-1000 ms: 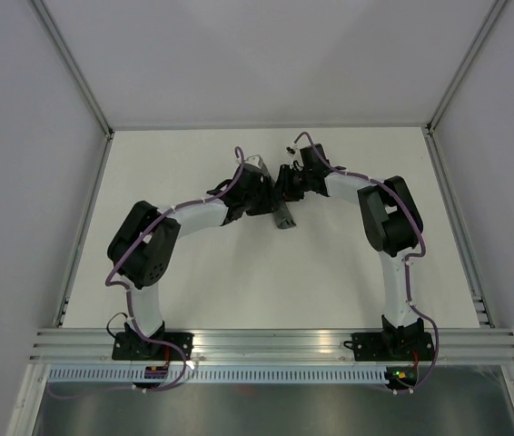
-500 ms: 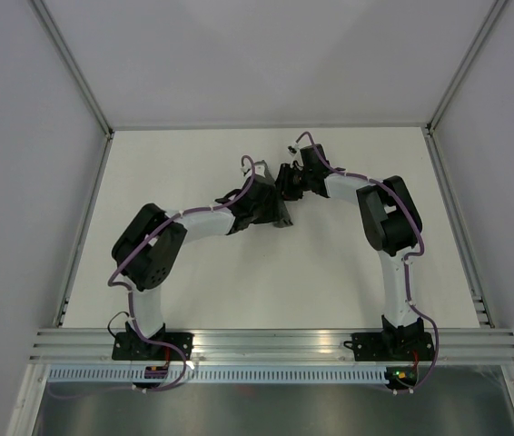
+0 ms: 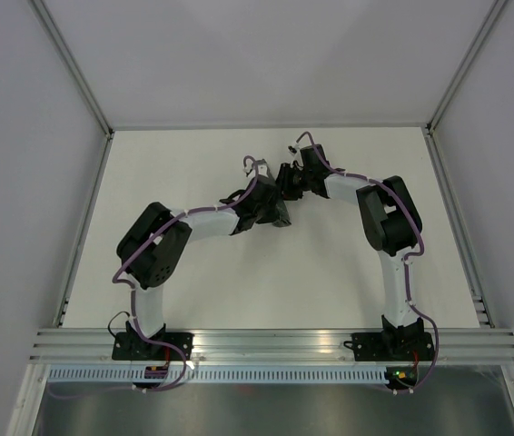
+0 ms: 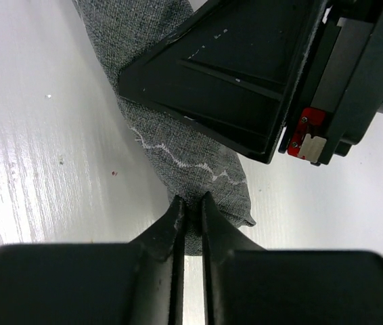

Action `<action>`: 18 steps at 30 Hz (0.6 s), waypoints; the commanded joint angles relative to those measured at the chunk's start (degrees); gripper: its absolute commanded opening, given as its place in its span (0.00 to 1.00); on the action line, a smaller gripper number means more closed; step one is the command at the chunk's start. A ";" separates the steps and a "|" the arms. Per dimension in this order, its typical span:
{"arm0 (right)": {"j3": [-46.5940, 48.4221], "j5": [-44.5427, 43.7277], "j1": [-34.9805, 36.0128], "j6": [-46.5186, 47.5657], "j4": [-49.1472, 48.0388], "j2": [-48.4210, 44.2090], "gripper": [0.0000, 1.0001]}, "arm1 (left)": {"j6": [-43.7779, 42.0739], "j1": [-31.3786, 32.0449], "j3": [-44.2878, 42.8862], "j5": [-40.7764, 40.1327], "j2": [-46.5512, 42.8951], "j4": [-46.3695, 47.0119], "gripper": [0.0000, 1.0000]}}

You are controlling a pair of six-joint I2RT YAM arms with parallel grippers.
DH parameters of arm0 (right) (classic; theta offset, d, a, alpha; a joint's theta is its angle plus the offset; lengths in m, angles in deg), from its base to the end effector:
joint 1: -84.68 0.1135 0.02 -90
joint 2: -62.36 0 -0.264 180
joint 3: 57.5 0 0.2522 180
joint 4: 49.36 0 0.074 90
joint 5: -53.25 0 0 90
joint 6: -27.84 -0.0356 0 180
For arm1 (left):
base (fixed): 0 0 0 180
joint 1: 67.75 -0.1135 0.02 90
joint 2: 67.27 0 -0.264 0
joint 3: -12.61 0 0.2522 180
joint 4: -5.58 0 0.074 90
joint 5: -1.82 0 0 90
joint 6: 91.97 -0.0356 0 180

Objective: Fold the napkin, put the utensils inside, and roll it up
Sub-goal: Roll the napkin with the utensil

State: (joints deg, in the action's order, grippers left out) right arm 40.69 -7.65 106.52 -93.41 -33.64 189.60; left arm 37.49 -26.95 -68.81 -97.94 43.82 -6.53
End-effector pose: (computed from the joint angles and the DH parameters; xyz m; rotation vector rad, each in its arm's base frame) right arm 0.4343 0.1927 0.1272 -0.0633 2.4726 1.0288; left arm 0.3185 -0.2669 0.1623 -0.0621 2.3440 -0.5229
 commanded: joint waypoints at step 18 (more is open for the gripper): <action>-0.49 -9.24 -1.46 6.81 12.45 -0.24 0.68 | -3.16 -1.16 -5.03 -1.05 2.20 -8.68 0.02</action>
State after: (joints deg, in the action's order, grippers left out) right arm 41.06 -10.17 105.96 -89.30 -30.87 187.83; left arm 36.62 -27.43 -72.15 -98.57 44.71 -11.96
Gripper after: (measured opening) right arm 0.669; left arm 0.052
